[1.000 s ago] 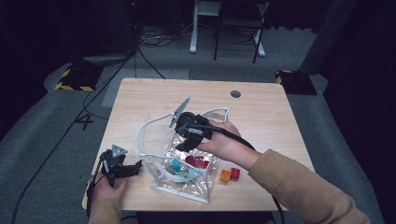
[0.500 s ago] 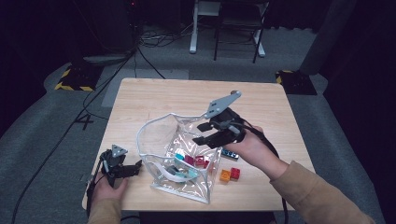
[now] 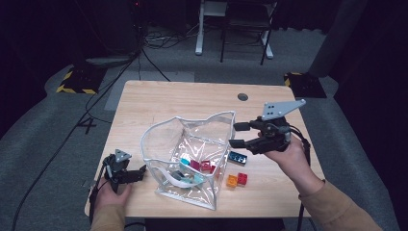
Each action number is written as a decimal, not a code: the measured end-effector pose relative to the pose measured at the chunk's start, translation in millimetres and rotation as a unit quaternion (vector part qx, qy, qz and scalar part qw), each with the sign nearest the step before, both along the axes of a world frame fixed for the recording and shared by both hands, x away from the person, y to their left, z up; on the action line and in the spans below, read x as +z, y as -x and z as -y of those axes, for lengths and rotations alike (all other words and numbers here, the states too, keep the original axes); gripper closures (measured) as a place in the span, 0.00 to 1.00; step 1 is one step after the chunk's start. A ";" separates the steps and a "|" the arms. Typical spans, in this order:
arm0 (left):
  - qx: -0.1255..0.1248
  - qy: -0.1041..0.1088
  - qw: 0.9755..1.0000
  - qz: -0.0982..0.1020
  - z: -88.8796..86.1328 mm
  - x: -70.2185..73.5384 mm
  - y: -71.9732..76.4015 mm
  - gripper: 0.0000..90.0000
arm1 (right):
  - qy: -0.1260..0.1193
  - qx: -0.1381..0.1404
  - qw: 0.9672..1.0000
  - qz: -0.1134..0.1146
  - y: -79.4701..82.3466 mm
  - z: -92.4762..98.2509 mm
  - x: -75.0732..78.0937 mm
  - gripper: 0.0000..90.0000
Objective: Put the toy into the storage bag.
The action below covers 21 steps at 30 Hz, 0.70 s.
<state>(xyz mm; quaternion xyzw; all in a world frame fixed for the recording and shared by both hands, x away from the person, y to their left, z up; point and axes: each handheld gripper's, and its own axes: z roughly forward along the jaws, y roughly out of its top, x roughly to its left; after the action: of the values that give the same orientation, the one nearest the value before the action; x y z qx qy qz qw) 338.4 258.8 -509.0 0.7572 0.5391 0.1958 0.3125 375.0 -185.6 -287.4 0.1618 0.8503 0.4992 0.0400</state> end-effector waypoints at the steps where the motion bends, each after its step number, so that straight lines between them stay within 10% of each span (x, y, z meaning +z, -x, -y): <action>1: 0.000 0.000 1.000 0.000 0.0 0.0 0.0 0.13 | -0.002 -0.006 1.000 -0.001 -0.3 5.0 -1.5 0.36; 4: 0.000 0.000 1.000 0.000 0.0 0.1 0.0 0.13 | 0.014 -0.037 0.999 0.015 0.4 15.9 -8.1 0.13; 10: 0.000 0.000 1.000 0.000 0.0 0.0 0.0 0.13 | 0.047 -0.088 0.994 0.044 7.2 33.3 -25.4 0.07; 21: 0.000 0.000 1.000 0.000 0.0 0.1 0.0 0.13 | 0.091 -0.132 0.987 -0.008 -13.7 45.2 -89.7 0.02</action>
<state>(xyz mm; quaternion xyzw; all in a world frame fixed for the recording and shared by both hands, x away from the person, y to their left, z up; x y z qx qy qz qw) 338.3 258.8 -508.9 0.7573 0.5393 0.1958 0.3119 388.7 -230.8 -377.1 0.2727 0.8634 0.4090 0.1132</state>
